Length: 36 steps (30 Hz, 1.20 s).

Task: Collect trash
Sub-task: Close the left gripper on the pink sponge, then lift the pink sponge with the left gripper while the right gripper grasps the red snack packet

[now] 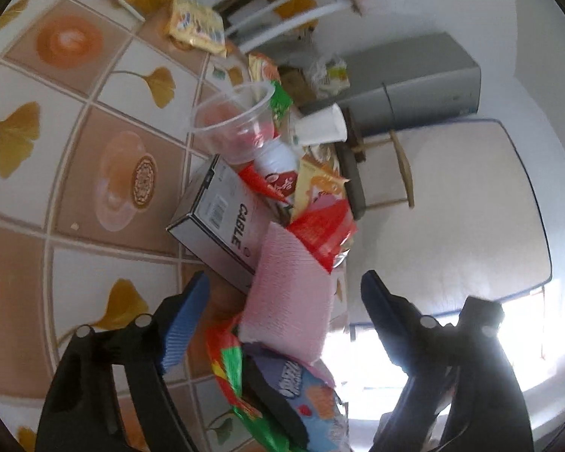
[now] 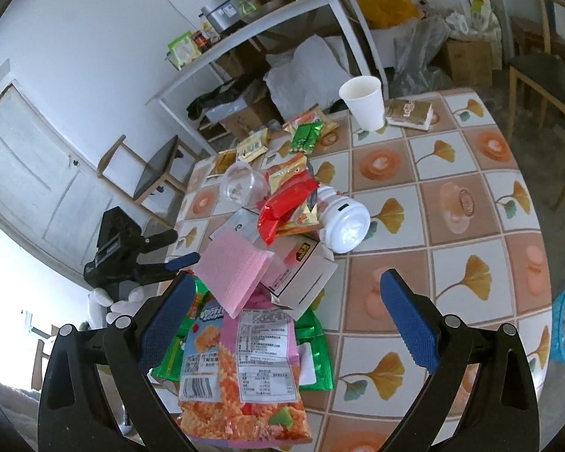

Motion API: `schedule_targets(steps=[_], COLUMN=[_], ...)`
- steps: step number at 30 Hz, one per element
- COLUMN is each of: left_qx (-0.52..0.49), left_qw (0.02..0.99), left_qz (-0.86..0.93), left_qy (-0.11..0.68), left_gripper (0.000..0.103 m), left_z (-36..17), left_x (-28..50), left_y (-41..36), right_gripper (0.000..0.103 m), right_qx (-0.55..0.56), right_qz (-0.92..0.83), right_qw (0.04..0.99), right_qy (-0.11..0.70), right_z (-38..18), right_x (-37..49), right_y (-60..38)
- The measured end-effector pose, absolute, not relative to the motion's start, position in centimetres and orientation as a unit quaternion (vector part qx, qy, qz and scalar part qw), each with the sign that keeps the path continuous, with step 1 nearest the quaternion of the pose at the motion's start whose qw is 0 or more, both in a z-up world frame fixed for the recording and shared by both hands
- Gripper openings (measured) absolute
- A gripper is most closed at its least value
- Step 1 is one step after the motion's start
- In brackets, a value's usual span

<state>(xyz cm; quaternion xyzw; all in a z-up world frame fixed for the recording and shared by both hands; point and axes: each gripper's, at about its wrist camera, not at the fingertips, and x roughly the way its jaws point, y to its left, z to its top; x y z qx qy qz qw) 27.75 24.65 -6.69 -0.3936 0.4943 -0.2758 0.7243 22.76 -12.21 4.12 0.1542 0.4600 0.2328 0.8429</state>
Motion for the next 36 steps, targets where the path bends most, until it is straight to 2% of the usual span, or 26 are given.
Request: schedule_targets(steps=[4,7,12,17,20,25,33,36], left_qx=[-0.364,-0.344,-0.319,-0.294,-0.293,-0.311,-0.358,-0.384], left_qw=[0.714,0.697,0.666,0.652,0.654,0.655,0.666,0.673], left_qz=[-0.294,-0.315,-0.339,-0.344,-0.349,-0.358,-0.368,-0.368], left_qy=[0.521,0.544,0.583,0.608,0.603,0.588,0.541,0.514], left_gripper=[0.075,0.069,0.069,0.046,0.037,0.031,0.03,0.03], left_z=[-7.1,-7.7,-8.6,-9.4,-9.2,-9.3,-8.4,-7.9], left_x=[28.9,29.5,29.8,29.9,29.6,28.9,27.4,26.8], left_y=[23.6,22.9,21.6,20.7,20.8,21.5,24.0,25.3], right_gripper=[0.094,0.094,0.094,0.094,0.094,0.094,0.094,0.09], right_qx=[0.153,0.153,0.151,0.152,0.153,0.153,0.161,0.186], right_qz=[0.229,0.229,0.228,0.228,0.229,0.228,0.234,0.244], right_qw=[0.839,0.838,0.836,0.835,0.835,0.834,0.832,0.822], right_qy=[0.468,0.472,0.475,0.477,0.476,0.478,0.477,0.479], right_z=[3.7,3.5,3.4,3.3,3.3,3.2,3.3,3.1], right_x=[23.6,23.9,24.3,24.6,24.7,24.7,25.6,26.4], right_y=[-11.7,-11.4,-11.1,-10.8,-10.7,-10.6,-10.1,-10.1])
